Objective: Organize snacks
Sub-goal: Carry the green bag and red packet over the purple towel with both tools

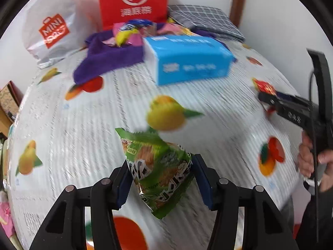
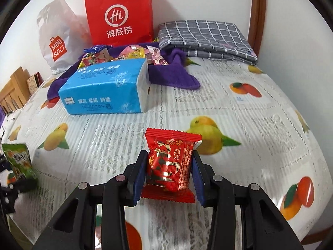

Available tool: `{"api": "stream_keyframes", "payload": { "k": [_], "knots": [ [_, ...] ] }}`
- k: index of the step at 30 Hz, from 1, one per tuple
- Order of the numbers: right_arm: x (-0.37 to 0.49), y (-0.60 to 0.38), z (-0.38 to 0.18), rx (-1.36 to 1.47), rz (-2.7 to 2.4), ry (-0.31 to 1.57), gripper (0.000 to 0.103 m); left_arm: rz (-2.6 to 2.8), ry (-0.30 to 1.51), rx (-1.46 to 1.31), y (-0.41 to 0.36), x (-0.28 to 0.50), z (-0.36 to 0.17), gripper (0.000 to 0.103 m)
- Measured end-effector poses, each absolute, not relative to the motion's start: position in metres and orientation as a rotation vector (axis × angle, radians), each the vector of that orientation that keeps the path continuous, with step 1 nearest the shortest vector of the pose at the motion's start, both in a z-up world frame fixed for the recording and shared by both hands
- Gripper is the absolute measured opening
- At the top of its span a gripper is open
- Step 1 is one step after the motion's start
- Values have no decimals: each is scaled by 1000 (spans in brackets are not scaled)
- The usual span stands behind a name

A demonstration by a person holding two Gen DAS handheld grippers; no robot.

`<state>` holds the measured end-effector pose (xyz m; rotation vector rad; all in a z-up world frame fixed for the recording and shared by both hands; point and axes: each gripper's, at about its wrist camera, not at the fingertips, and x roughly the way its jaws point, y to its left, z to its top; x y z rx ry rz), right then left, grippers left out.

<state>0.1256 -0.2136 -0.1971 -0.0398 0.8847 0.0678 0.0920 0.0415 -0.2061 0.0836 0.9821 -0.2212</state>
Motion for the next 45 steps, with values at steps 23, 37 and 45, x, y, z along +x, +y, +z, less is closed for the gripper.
{"api": "stream_keyframes", "payload": {
  "k": [23,37,45],
  "knots": [
    [187,-216,-216,-50,127,940,45,-28,881,17,64,170,-223,52],
    [187,-213,-216,-69,121,940,46,-21,880,3,65,171,-223,52],
    [187,-216,-215,-44,124,939,43,-20,875,-38,73,168,-221,43]
  ]
}}
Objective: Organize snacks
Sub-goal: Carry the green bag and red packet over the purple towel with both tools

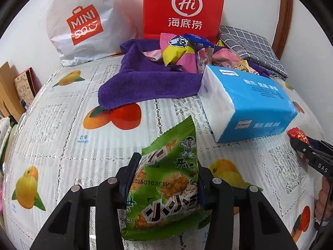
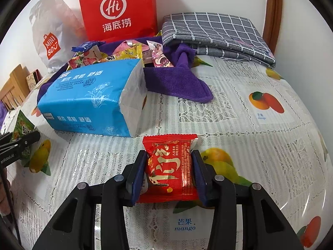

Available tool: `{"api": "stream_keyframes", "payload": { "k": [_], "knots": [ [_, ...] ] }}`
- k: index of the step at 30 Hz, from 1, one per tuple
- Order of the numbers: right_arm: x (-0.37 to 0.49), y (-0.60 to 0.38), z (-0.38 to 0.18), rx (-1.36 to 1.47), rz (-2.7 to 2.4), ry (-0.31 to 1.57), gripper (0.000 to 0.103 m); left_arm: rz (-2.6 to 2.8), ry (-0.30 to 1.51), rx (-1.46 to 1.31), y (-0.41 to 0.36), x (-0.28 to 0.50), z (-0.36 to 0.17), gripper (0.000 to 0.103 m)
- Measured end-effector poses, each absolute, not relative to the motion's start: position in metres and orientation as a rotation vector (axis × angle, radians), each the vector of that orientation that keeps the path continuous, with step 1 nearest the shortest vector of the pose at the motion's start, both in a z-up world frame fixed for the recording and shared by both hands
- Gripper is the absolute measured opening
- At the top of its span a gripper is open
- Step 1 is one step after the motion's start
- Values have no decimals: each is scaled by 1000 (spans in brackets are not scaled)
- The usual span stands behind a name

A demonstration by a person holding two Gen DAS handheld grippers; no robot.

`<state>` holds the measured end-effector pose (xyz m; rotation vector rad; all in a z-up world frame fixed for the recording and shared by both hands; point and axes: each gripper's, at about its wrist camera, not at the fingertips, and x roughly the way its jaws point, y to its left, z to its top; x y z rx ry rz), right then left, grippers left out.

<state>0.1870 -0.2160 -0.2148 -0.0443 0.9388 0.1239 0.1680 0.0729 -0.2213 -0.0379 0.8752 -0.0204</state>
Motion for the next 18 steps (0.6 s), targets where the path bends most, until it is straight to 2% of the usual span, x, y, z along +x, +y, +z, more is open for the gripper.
{"api": "stream_keyframes", "payload": {
  "k": [9,18],
  "knots": [
    [177,-203,-203,-58,142,945,41,-87,899,-92,82,155,-200,41],
    [175,-175,-125,-64,202,788,41,-115,830,-86,90,164,-141,41]
  ]
}}
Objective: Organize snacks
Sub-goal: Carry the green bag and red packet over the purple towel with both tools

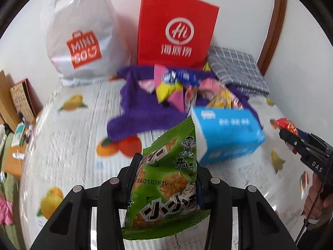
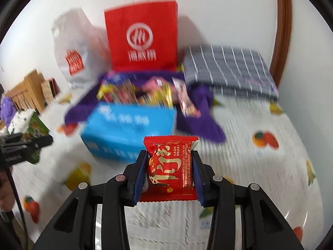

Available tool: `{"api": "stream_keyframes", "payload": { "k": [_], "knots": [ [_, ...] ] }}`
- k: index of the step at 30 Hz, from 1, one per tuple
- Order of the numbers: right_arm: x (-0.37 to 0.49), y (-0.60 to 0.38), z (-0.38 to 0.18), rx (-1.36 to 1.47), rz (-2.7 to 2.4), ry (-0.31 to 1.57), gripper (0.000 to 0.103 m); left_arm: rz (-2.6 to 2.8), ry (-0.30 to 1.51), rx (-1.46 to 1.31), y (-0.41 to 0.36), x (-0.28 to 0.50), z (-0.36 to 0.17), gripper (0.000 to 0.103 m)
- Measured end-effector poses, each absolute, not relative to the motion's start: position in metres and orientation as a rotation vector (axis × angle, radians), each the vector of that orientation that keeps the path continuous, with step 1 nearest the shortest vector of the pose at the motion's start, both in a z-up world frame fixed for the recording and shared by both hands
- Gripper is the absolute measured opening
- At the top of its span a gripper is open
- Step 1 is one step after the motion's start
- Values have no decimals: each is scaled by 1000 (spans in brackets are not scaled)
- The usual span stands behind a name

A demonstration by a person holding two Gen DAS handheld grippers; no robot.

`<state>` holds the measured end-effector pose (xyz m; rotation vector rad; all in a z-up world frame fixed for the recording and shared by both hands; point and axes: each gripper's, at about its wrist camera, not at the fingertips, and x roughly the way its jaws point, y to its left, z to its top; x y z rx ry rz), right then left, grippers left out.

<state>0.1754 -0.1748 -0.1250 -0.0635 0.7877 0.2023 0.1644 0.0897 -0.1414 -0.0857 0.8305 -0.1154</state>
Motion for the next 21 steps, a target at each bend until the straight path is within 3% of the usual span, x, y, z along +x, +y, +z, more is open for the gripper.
{"api": "stream_keyframes", "payload": {
  "k": [13,21],
  "knots": [
    [246,-137,-52,-33,228,698,41,-125,718,-97,93,230,-60,41],
    [296,-117,-50,-47,248,716,41,-127,709,-149,94,284,-50,41]
  ]
}}
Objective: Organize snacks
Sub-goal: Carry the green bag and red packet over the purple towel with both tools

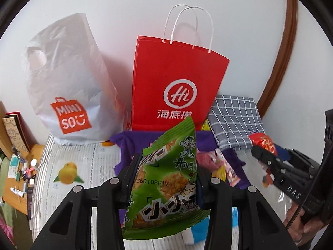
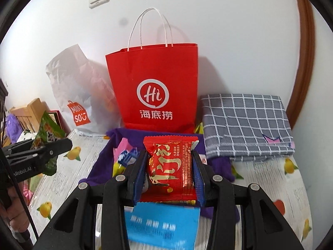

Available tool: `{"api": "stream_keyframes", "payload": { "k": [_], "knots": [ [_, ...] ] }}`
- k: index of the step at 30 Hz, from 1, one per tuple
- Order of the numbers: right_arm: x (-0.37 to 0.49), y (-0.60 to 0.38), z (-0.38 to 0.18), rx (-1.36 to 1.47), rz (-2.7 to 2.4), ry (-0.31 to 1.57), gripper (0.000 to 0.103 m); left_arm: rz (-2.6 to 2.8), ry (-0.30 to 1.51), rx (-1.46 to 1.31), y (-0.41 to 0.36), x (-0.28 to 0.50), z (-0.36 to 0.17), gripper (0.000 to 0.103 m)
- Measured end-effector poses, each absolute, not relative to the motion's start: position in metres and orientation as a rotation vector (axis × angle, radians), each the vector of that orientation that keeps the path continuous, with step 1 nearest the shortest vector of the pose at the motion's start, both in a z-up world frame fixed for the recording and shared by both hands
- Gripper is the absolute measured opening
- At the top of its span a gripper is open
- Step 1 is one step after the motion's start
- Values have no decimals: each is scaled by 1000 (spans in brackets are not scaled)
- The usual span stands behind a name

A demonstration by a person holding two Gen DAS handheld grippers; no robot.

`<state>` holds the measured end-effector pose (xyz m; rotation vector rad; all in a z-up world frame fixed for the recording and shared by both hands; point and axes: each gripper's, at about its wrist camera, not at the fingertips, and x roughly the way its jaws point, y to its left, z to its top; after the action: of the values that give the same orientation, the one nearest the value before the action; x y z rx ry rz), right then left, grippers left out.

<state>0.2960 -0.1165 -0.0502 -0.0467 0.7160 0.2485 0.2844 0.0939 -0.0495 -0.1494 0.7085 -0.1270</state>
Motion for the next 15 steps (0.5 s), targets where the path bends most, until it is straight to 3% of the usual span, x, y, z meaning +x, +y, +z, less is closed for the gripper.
{"api": "stream_keyframes", "payload": {
  "k": [15],
  "knots": [
    [364,-112,-66,-39,287,725,41,-112,744,-144,88,347,-75,41]
  ]
}}
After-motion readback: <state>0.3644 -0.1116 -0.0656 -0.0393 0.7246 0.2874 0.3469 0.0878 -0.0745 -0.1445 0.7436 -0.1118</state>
